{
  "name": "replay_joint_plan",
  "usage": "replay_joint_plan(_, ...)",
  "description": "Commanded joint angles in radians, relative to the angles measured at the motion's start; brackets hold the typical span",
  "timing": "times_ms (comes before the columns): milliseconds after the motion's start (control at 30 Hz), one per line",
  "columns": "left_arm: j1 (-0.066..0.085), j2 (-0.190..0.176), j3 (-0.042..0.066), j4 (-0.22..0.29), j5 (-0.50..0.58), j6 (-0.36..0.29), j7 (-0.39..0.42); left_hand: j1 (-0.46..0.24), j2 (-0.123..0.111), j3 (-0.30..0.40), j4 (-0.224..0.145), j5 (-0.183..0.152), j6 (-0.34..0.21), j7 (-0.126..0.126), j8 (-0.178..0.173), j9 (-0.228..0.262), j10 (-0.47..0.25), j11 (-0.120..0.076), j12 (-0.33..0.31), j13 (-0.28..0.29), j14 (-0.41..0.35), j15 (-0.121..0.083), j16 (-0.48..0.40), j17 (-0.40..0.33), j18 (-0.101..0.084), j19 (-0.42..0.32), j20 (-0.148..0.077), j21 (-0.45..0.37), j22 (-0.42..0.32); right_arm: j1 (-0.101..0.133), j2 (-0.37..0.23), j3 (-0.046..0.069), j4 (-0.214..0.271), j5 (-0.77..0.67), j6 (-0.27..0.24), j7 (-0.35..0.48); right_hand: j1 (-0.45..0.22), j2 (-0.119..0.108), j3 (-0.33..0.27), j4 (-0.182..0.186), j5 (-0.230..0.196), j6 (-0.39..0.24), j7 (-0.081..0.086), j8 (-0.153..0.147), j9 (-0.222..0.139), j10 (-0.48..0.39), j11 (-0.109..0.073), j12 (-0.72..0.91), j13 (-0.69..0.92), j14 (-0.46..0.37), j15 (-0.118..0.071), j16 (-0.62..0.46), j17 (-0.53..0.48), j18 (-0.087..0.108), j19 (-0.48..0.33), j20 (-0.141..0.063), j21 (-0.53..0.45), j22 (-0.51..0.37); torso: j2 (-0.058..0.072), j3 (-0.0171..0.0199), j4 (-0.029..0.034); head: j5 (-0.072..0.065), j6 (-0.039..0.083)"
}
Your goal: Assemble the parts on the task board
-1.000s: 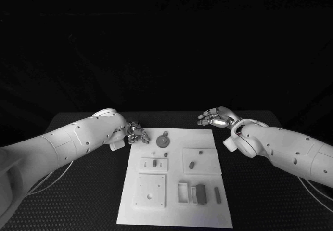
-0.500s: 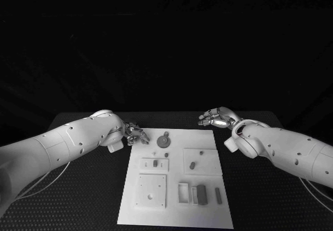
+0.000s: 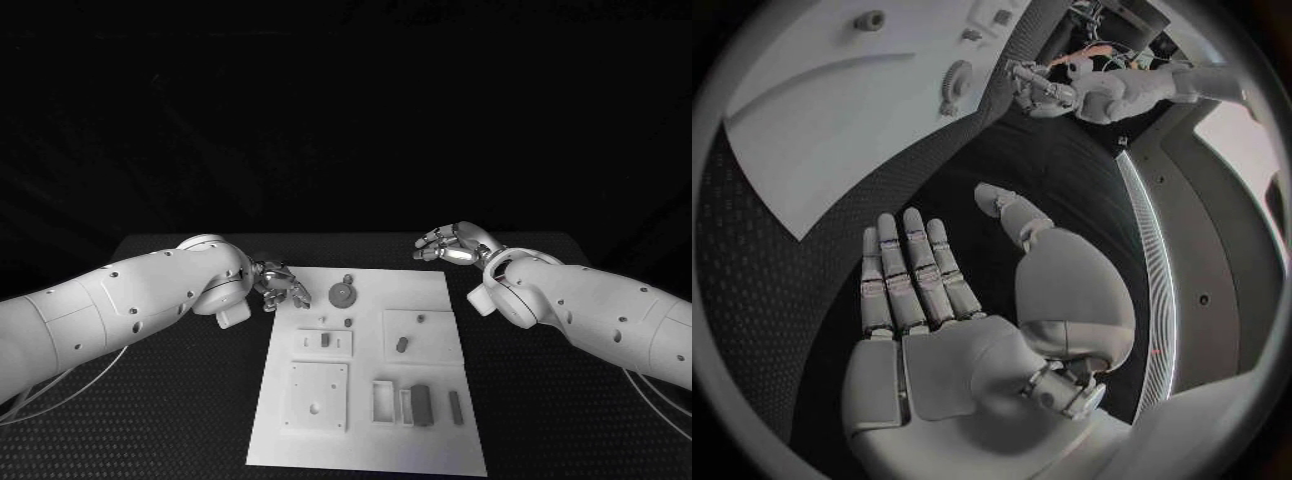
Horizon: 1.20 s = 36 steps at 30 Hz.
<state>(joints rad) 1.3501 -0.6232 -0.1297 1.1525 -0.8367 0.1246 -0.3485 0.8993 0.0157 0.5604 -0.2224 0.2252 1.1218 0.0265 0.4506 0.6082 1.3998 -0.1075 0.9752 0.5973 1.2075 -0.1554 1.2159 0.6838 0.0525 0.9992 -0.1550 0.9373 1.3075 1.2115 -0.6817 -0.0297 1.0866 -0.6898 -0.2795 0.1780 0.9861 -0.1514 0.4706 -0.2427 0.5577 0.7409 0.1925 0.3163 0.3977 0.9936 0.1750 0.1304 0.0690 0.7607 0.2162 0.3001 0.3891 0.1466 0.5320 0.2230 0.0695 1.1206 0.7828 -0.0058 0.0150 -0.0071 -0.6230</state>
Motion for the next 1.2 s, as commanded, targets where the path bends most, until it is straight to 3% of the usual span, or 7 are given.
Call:
replay_joint_plan(33, 0.001, -0.018, -0.002, 0.052, -0.033, -0.051, -0.013, -0.002, 0.002, 0.046, -0.047, 0.013, 0.054, -0.035, 0.0, 0.156, 0.0, -0.011, 0.006, 0.001, 0.01, -0.003, 0.007, 0.002, -0.006, 0.01, -0.093, 0.005, 0.019, 0.0, 0.0, 0.0, 0.001, 0.001, 0.002, 0.008, -0.01, 0.002, 0.002, 0.006, 0.004, -0.008, 0.003, 0.006, -0.001, 0.001, 0.009, -0.006, 0.0, -0.007, 0.001, 0.006, -0.001, -0.005, -0.006, -0.003, -0.002, 0.001, 0.001, -0.0004, 0.0004, 0.003, 0.0)
replay_joint_plan(167, 0.0, -0.045, -0.007, 0.109, -0.049, -0.068, -0.028, -0.003, 0.0, 0.049, -0.051, 0.037, 0.06, -0.038, -0.002, 0.166, 0.002, -0.014, 0.009, 0.004, 0.016, -0.004, 0.009, 0.003, -0.005, 0.015, -0.094, 0.009, 0.019, 0.0, -0.002, 0.0, 0.001, 0.001, 0.002, 0.007, -0.01, 0.002, 0.002, 0.006, 0.004, -0.009, 0.003, 0.006, -0.001, 0.001, 0.009, -0.007, 0.0, -0.007, 0.001, 0.006, -0.001, -0.005, -0.006, -0.004, -0.002, 0.001, 0.002, -0.0016, 0.0005, 0.002, -0.002)
replay_joint_plan(267, 0.0, -0.062, -0.02, 0.145, -0.064, -0.077, -0.036, -0.004, -0.001, 0.05, -0.053, 0.048, 0.063, -0.04, -0.004, 0.171, 0.003, -0.015, 0.012, 0.006, 0.019, -0.006, 0.011, 0.003, -0.004, 0.018, -0.095, 0.011, 0.019, 0.0, -0.004, 0.0, 0.001, 0.001, 0.002, 0.007, -0.01, 0.002, 0.002, 0.006, 0.005, -0.009, 0.003, 0.007, -0.002, 0.001, 0.009, -0.007, 0.0, -0.007, 0.001, 0.006, -0.001, -0.005, -0.006, -0.004, -0.002, 0.001, 0.002, -0.0015, 0.0006, 0.003, -0.004)
replay_joint_plan(567, 0.0, -0.083, -0.045, 0.198, -0.096, -0.075, -0.059, -0.006, -0.003, 0.052, -0.056, 0.07, 0.07, -0.043, -0.007, 0.181, 0.005, -0.018, 0.019, 0.011, 0.024, -0.007, 0.015, 0.005, -0.003, 0.022, -0.096, 0.017, 0.019, 0.0, -0.005, 0.0, 0.005, 0.001, 0.002, 0.007, -0.01, 0.002, 0.002, 0.006, 0.005, -0.009, 0.003, 0.007, -0.002, 0.002, 0.009, -0.007, 0.0, -0.007, 0.001, 0.007, -0.002, -0.005, -0.007, -0.004, -0.002, 0.002, 0.003, -0.0014, 0.0002, 0.004, -0.011)
replay_joint_plan(867, -0.002, -0.089, -0.07, 0.213, -0.122, -0.061, -0.068, -0.007, -0.004, 0.053, -0.057, 0.084, 0.074, -0.044, -0.009, 0.186, 0.005, -0.019, 0.023, 0.014, 0.026, -0.008, 0.017, 0.007, -0.003, 0.023, -0.097, 0.02, 0.02, 0.0, -0.007, 0.0, 0.006, 0.001, 0.002, 0.007, -0.01, 0.002, 0.002, 0.006, 0.005, -0.009, 0.003, 0.007, -0.002, 0.002, 0.009, -0.007, 0.0, -0.007, 0.001, 0.007, -0.002, -0.005, -0.007, -0.004, -0.002, 0.003, 0.003, -0.0008, 0.0001, 0.005, -0.016)
replay_joint_plan(1200, -0.005, -0.081, -0.079, 0.208, -0.159, -0.048, -0.073, -0.008, -0.004, 0.053, -0.058, 0.087, 0.075, -0.044, -0.01, 0.188, 0.005, -0.02, 0.024, 0.014, 0.026, -0.008, 0.018, 0.007, -0.002, 0.023, -0.097, 0.021, 0.02, -0.001, -0.008, 0.0, 0.006, 0.001, 0.002, 0.007, -0.009, 0.002, 0.002, 0.006, 0.005, -0.009, 0.003, 0.007, -0.002, 0.002, 0.009, -0.007, 0.0, -0.007, 0.001, 0.007, -0.002, -0.005, -0.007, -0.004, -0.002, 0.003, 0.003, -0.0006, -0.0015, 0.005, -0.019)
